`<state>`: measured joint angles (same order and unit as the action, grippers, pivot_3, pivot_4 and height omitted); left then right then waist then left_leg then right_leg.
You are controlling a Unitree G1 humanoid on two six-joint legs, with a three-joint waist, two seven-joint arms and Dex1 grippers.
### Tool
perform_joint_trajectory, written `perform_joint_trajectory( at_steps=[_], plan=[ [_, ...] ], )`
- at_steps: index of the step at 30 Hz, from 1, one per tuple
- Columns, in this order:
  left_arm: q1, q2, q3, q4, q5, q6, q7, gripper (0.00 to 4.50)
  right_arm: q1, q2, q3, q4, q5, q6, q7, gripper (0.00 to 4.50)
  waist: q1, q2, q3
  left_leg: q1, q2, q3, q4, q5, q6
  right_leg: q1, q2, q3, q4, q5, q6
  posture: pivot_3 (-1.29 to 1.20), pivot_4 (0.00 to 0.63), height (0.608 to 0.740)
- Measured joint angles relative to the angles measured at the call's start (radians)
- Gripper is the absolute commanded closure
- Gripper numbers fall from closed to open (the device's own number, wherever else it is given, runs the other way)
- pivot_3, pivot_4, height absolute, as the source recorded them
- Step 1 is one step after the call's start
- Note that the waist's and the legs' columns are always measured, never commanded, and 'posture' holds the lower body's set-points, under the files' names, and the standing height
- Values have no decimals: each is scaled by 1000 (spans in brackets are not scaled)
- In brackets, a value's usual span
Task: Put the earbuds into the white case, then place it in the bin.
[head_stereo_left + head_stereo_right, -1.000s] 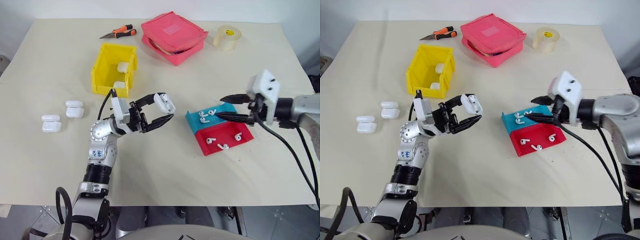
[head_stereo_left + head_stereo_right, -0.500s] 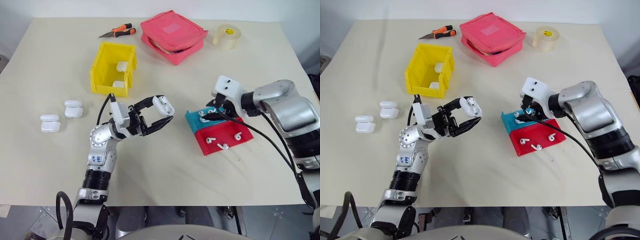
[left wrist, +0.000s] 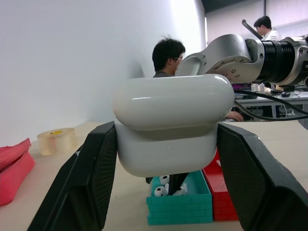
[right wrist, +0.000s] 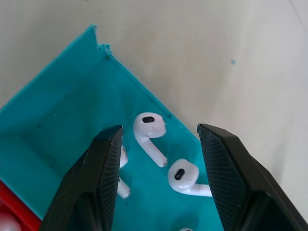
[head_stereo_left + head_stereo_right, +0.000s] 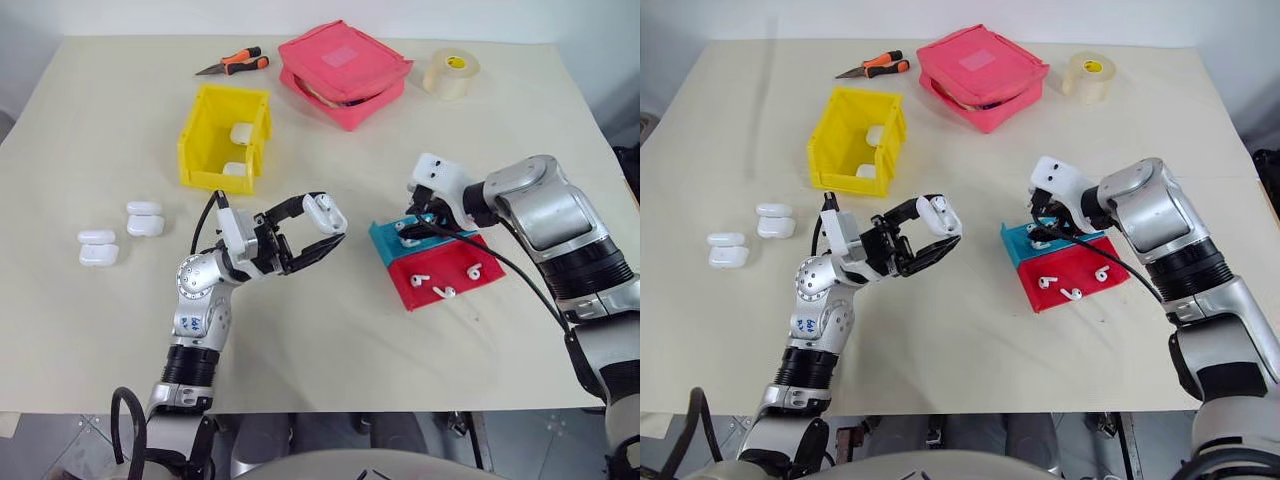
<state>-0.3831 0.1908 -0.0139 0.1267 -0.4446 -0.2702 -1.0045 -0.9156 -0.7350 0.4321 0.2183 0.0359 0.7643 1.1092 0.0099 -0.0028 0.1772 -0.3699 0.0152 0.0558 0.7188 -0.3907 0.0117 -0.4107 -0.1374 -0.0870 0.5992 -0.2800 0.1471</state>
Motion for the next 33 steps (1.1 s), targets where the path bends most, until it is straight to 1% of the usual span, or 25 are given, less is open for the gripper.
perform_joint_trajectory(
  at_steps=[8, 11, 15, 16, 27, 28, 33],
  plan=[
    [5, 6, -5, -8, 0, 0, 7, 1724, 0, 15, 0, 17, -21, -8, 14, 1941, -8, 0, 0, 0, 0, 0, 0, 0, 0, 0, 0, 0, 0, 0, 0, 0, 150, 740],
    [5, 6, -5, -9, 0, 0, 8, 1724, 0, 17, 0, 19, -26, -19, 18, 2457, -12, 0, 0, 0, 0, 0, 0, 0, 0, 0, 0, 0, 0, 0, 0, 0, 150, 740],
    [5, 6, -5, -9, 0, 0, 8, 1724, -1, 29, -1, 19, -30, -22, 19, 3803, -14, 0, 0, 0, 0, -1, 0, 0, 0, 0, 0, -1, 0, 0, 0, 0, 150, 740],
    [5, 6, -5, -9, 0, 0, 9, 1724, -1, 30, -1, 19, -32, -22, 19, 3992, -13, 0, 0, 0, 0, -1, 0, 0, 0, 0, 0, -1, 0, 0, 0, 0, 150, 740],
    [5, 7, -5, -9, 0, 0, 13, 1724, 9, 31, -20, -4, -23, -24, 18, 3991, -13, 0, 0, 0, 0, -1, 0, 0, 0, 0, 0, -1, 0, 0, 0, 0, 150, 740],
    [5, 7, -5, -9, 0, 0, 14, 1724, 16, 32, -39, -16, -10, -25, 17, 3991, -12, 0, 0, 0, 0, -1, 0, 0, 0, 0, 0, -1, 0, 0, 0, 0, 150, 740],
    [5, 15, -5, -9, -1, 5, 10, 1724, 91, 47, -260, -140, 138, -65, 3, 3991, -11, 0, 0, 0, 0, -2, 0, 0, 0, 1, -1, -3, 0, 0, 0, 0, 150, 740]
  ],
)
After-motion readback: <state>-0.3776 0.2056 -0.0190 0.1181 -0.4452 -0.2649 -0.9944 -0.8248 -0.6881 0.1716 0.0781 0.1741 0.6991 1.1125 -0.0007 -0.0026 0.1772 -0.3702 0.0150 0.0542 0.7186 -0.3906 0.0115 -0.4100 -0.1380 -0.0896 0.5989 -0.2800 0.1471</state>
